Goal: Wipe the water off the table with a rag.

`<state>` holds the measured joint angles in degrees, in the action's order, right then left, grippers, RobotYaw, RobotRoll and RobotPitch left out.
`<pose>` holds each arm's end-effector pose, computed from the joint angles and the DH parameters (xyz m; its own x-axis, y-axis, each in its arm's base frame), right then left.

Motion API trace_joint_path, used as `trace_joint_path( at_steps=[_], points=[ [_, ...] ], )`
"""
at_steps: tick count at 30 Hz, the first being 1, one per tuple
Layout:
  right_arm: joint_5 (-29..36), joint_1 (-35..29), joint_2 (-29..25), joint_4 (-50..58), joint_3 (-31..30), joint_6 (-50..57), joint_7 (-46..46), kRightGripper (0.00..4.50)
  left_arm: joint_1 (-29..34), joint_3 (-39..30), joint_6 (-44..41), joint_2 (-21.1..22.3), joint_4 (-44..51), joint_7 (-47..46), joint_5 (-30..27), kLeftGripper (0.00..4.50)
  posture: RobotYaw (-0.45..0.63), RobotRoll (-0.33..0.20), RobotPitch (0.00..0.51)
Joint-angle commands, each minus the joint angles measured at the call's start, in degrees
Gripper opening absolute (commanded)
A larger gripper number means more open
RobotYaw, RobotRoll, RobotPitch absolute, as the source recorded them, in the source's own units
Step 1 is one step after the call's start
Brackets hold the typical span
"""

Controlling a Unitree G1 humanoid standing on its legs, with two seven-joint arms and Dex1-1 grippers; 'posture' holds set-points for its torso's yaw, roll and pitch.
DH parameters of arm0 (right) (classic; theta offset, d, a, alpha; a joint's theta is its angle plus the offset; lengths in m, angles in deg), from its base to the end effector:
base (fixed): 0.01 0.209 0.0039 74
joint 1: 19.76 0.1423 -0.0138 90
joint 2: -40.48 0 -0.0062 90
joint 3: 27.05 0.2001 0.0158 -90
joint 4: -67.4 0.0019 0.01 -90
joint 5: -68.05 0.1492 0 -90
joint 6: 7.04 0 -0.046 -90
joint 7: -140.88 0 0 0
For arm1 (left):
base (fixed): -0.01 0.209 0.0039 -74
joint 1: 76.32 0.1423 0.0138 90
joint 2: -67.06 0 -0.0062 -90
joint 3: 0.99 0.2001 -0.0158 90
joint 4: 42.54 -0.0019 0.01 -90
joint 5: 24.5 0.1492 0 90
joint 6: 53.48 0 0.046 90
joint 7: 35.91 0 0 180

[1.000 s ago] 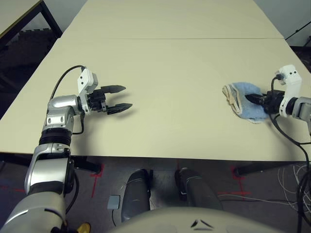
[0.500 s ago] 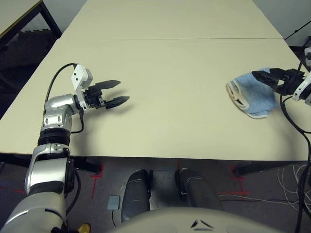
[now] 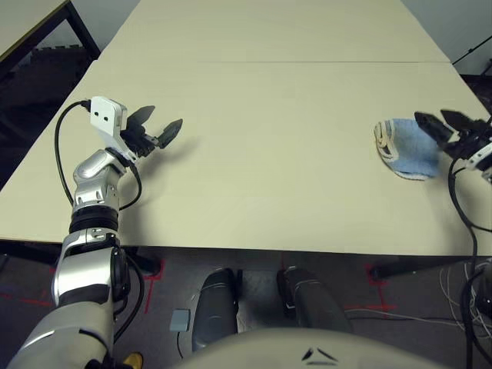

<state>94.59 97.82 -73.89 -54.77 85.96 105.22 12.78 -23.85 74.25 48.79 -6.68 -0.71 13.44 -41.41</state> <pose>0.2708 -0.3715 0.1296 0.9140 0.3998 -0.0685 -0.3814 0.9046 0.1901 0.3162 0.3229 0.1158 0.8887 -0.4471 0.1022 0.4297 0.8896 0.1550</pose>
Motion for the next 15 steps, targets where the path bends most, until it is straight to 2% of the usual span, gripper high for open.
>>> trace_joint_path(
  at_steps=[1, 9, 15],
  points=[
    [0.9, 0.6, -1.6, 1.1, 1.2, -1.4, 0.4, 4.48, -0.7, -1.9, 0.4, -0.5, -0.5, -3.8, -0.6, 4.50, -0.22, 0.000, 0.150],
    [0.7, -0.8, 0.4, -4.5, 6.1, -13.9, -3.8, 4.48, -0.2, -3.8, 2.9, 0.1, -3.0, -12.5, 0.9, 4.50, -0.22, 0.000, 0.174],
    [1.3, -1.9, 1.5, -9.2, 10.2, -22.2, -8.3, 4.48, -2.4, -5.1, 5.2, 1.0, -7.4, -19.4, 1.7, 4.50, -0.22, 0.000, 0.177]
  ],
)
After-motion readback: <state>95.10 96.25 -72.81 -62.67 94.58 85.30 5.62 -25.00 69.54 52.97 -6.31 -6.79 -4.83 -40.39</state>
